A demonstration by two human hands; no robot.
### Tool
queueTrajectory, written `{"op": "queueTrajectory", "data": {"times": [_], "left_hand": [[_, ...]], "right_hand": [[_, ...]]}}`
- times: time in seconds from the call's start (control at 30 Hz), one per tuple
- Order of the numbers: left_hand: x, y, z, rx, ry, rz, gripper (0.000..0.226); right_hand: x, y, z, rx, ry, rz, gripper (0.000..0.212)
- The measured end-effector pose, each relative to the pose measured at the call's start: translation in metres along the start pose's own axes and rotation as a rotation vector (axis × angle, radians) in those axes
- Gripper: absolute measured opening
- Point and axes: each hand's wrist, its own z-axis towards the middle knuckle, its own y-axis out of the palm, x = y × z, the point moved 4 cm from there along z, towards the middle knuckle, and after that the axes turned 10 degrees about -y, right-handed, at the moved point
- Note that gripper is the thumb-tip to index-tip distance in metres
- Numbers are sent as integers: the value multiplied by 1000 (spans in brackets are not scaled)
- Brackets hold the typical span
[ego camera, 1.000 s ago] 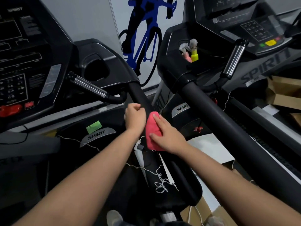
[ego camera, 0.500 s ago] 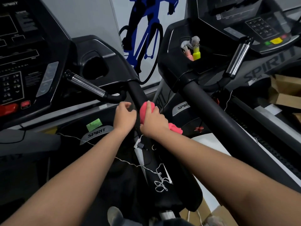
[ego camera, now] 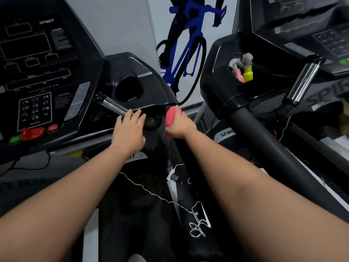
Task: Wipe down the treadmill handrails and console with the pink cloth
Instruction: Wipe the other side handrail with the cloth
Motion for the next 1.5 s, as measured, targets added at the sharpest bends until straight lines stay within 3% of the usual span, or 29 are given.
{"op": "queueTrajectory", "data": {"times": [0.23,0.43,0.53,0.63,0.73,0.8,1.03,1.3,1.4,1.5], "left_hand": [[2,7,-10,-101,-22,111,83],[22,1,-21,-103,-65,1,71],[63,-1,-45,-32,112,-141,61],[104,-4,-71,15,343,-217,65],[130,-2,-88,-52,576,-143,76],[136,3,-94,-102,631,-113,79],[142,2,-100,-104,565,-169,66],[144,-3,-105,-110,545,-166,63],[144,-5,-107,-113,537,-160,61],[144,-6,-109,-108,533,-155,59]], "right_hand": [[13,13,-74,35,52,-25,98],[21,24,-161,30,60,-73,95],[24,27,-197,29,57,-94,95],[26,29,-226,29,74,-102,95],[26,31,-249,43,85,-128,93],[27,32,-262,48,84,-156,92],[29,43,-302,17,41,-291,93],[37,51,-323,1,-177,-287,91],[48,51,-328,81,-305,-211,78],[67,50,-334,213,-355,84,64]]}}
